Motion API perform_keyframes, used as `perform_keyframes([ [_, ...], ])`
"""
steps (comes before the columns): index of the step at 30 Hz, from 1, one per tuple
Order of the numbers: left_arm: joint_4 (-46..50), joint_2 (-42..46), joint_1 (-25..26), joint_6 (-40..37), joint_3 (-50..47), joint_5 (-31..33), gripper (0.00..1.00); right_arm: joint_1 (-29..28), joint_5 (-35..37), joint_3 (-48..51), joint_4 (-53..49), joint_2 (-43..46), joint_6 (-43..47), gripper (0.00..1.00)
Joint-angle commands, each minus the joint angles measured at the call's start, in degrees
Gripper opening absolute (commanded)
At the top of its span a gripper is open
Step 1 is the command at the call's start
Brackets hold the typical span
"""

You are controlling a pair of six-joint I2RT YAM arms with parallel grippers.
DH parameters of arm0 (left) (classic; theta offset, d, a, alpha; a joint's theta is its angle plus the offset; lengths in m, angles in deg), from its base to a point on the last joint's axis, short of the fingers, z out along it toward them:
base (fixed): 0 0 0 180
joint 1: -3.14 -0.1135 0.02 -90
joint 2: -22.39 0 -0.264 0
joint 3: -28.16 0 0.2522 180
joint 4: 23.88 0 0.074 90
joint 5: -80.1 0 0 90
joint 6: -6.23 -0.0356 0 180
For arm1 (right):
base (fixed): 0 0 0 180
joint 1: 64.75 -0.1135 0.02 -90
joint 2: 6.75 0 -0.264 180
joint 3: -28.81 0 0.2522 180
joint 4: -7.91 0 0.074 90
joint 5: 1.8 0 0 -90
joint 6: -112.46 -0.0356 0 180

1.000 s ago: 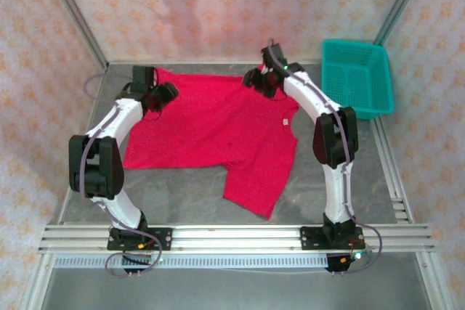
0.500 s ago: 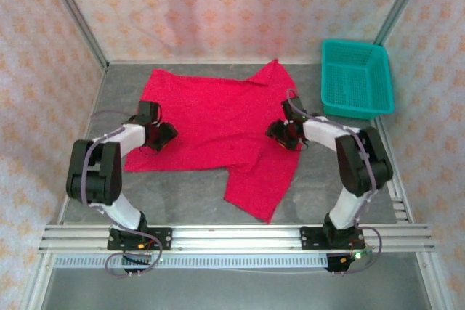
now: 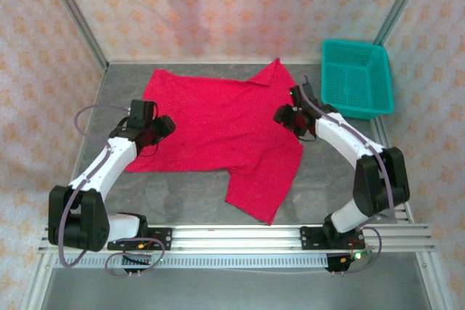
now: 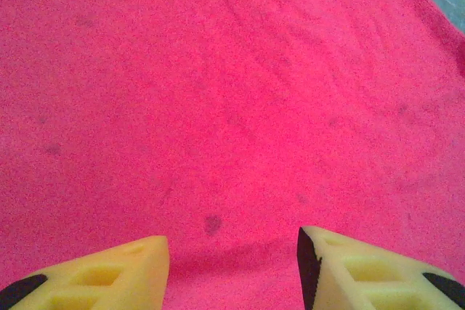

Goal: Fold the inside-out t-shirt

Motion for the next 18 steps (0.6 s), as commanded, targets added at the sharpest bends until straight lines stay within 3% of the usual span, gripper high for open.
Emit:
perform_keyframes([
  [1,-2.71,-6.89,-0.1,-1.44,3.19,-0.41,0.5,-3.53,-7.66,-1.07,6.63,-7.33,-4.69,0.57],
  [4,-4.86,-10.7,-0.1,-0.67,2.95,-1.5,0.5,-4.12,-9.01,2.14,12.54,-10.13,-9.76,0.59],
  [10,-9.56,-18.01,-0.14,1.21,-1.15,-3.6,0.49,-3.58,-5.04,12.07,16.38,-11.33,-14.33,0.59],
  [18,-10.05,-14.16,0.16,4.05,-11.78,-3.46,0.49,-1.53,1.87,23.48,7.69,-3.83,-11.51,0.59],
])
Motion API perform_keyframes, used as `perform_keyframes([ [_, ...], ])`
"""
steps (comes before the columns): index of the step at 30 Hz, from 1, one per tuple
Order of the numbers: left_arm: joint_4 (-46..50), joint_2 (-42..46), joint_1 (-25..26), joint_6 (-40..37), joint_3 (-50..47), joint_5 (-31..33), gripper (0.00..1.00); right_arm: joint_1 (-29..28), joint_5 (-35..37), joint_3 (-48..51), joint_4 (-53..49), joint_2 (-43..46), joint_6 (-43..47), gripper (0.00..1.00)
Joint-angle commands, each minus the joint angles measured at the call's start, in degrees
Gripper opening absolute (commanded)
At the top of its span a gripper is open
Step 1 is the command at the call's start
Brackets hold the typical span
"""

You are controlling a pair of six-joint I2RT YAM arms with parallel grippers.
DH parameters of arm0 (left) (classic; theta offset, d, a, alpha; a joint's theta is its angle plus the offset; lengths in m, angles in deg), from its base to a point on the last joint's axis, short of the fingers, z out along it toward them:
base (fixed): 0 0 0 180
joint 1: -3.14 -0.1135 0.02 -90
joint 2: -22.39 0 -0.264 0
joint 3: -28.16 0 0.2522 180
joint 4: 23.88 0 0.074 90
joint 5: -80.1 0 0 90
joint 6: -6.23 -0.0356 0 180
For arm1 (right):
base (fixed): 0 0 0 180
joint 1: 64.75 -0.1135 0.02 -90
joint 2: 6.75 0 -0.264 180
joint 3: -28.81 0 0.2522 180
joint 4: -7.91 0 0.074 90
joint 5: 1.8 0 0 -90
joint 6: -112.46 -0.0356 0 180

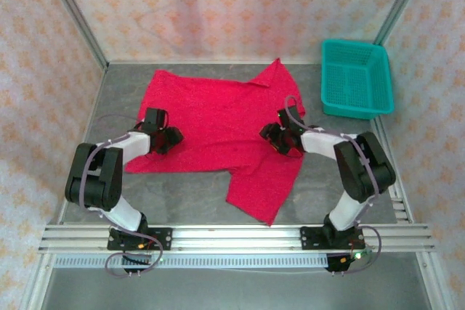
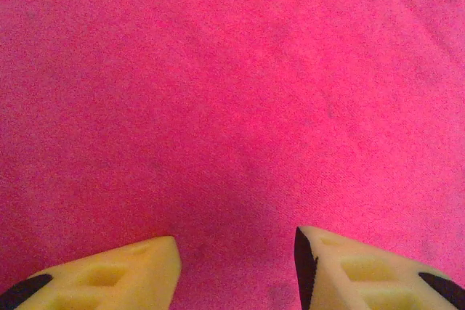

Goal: Fold the inside-out t-shirt

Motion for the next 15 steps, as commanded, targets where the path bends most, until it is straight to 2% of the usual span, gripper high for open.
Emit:
perform_keyframes([
  [1,4.54,2.82,0.43,2.29,-6.08,0.1,0.49,1.38,8.25,6.98,-14.23,2.85,1.72,0.59],
  [9,12.36,17.59,2.84,3.27,-11.67,2.07,0.5,1.9,11.72,13.01,-24.15,17.58,2.95,0.59],
  [12,16.47,21.38,2.85,1.74,-8.16,4.2,0.51,1.97,13.61,6.8,-28.32,21.69,5.73,0.59],
  [15,18.59,22.24,2.85,-0.67,-2.75,6.16,0.51,1.96,16.12,-2.62,-28.58,20.76,9.12,0.57],
])
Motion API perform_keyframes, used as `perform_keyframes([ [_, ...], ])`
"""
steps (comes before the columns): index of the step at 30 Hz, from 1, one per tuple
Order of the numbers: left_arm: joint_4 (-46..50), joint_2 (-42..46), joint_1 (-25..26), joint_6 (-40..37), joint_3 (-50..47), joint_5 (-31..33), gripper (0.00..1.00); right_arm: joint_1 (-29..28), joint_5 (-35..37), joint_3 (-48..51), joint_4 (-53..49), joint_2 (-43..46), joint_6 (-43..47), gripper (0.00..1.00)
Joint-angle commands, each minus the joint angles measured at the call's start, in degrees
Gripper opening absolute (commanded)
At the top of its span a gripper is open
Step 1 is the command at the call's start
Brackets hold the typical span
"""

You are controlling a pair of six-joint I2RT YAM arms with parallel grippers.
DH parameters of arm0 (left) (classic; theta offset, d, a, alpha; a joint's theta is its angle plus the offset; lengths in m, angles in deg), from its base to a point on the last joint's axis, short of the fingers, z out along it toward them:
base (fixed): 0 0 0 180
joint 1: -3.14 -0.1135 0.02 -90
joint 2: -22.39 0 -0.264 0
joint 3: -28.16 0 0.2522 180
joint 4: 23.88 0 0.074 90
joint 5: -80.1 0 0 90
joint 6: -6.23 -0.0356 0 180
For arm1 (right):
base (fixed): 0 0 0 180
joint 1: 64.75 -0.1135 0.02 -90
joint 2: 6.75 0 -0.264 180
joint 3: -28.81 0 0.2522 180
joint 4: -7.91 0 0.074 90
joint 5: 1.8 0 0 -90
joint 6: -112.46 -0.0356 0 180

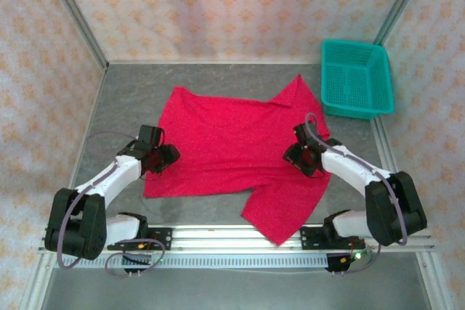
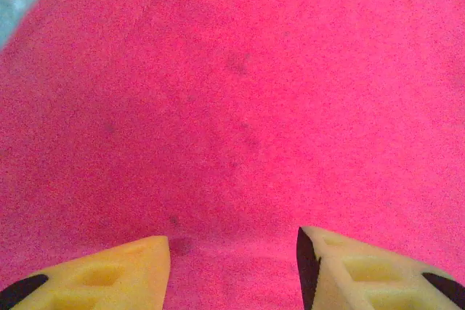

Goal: Fold the inside-out t-shirt

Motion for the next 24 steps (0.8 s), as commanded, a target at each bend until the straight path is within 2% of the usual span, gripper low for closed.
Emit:
perform_keyframes([
  [1,4.76,0.66,-0.18,-3.39,7.34,4.5,0.51,0.23,6.24,-10.93,-1.28,-0.54,5.23,0.55],
  [6,5.01,-4.54,-0.23,-4.59,14.75,4.05,0.5,1.07,8.16,-24.51,5.9,-15.39,6.93,0.49],
  [10,2.31,-7.19,-0.24,-3.62,15.97,2.4,0.5,4.82,5.31,-38.67,3.17,-31.34,6.85,0.48],
  [13,1.53,-8.45,-0.28,-3.57,16.06,2.14,0.49,7.26,3.71,-46.08,1.28,-39.17,6.56,0.47],
  [17,0.86,-9.68,-0.27,-3.84,15.77,1.77,0.49,9.51,1.39,-51.47,1.01,-44.98,6.66,0.41],
  [24,-0.01,-10.87,-0.24,-3.86,15.18,1.08,0.49,10.52,0.86,-54.8,-0.06,-48.96,6.85,0.44],
])
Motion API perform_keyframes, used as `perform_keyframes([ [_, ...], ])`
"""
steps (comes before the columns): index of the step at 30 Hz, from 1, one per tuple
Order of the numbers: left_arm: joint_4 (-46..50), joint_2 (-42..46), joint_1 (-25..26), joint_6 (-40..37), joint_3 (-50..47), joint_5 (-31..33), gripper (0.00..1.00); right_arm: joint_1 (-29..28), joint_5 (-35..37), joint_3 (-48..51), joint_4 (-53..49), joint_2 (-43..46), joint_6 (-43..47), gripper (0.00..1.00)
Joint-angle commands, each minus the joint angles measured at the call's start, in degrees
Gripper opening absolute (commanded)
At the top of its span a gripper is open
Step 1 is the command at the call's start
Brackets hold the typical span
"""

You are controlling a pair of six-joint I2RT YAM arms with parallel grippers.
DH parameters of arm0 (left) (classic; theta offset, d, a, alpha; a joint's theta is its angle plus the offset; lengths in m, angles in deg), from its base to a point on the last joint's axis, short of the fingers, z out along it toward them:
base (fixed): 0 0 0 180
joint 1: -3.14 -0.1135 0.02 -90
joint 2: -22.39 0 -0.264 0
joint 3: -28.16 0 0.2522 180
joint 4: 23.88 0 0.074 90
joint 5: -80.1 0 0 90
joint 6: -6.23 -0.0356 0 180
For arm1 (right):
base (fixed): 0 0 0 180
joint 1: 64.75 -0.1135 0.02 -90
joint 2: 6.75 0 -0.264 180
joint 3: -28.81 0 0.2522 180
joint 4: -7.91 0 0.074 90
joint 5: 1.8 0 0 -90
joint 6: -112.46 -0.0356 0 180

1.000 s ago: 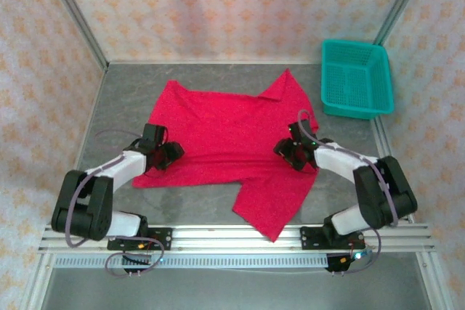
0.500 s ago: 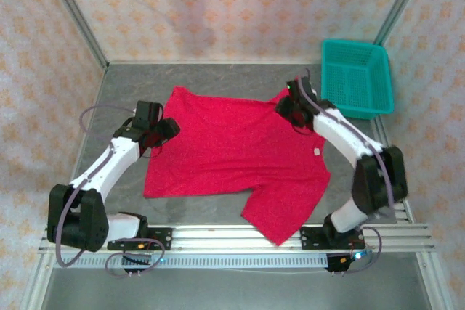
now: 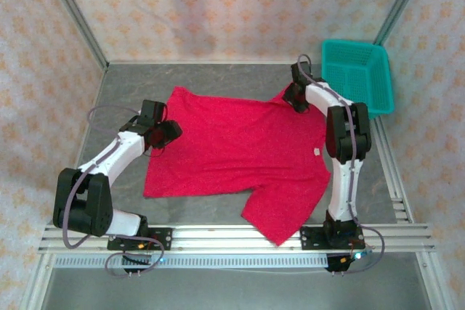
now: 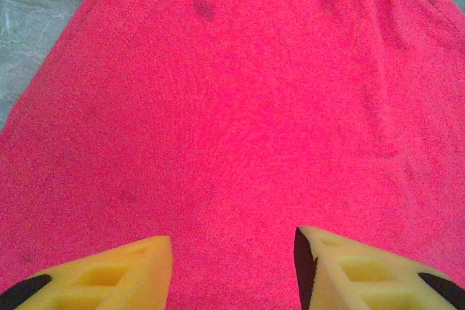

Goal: Fold the inside-out t-shirt

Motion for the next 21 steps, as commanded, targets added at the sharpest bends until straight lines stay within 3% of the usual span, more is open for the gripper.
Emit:
perform_keyframes([
  [1,-1.48,-0.8,-0.24,-0.99,-0.04,-0.42,0.49,-0.11,-0.33,-2.24,-1.96,-1.54,0.22,0.45],
  [15,-0.94,-0.16,-0.27,-1.01,0.35,-0.32,0.49,-0.1,-0.77,-0.91,-1.22,-2.57,-2.47,0.46],
  [17,-1.03,-0.24,-0.31,-0.91,0.25,-0.49,0.49,-0.08,-0.78,-1.12,-0.91,-2.76,-2.65,0.42],
  [19,-1.04,-0.21,-0.24,-0.9,0.25,-0.59,0.48,-0.1,-0.68,-1.72,-1.11,-2.9,-2.57,0.25],
  [21,-0.95,-0.11,-0.32,-0.98,0.16,-0.51,0.48,-0.11,-0.46,-2.43,-1.75,-2.94,-2.48,0.18],
])
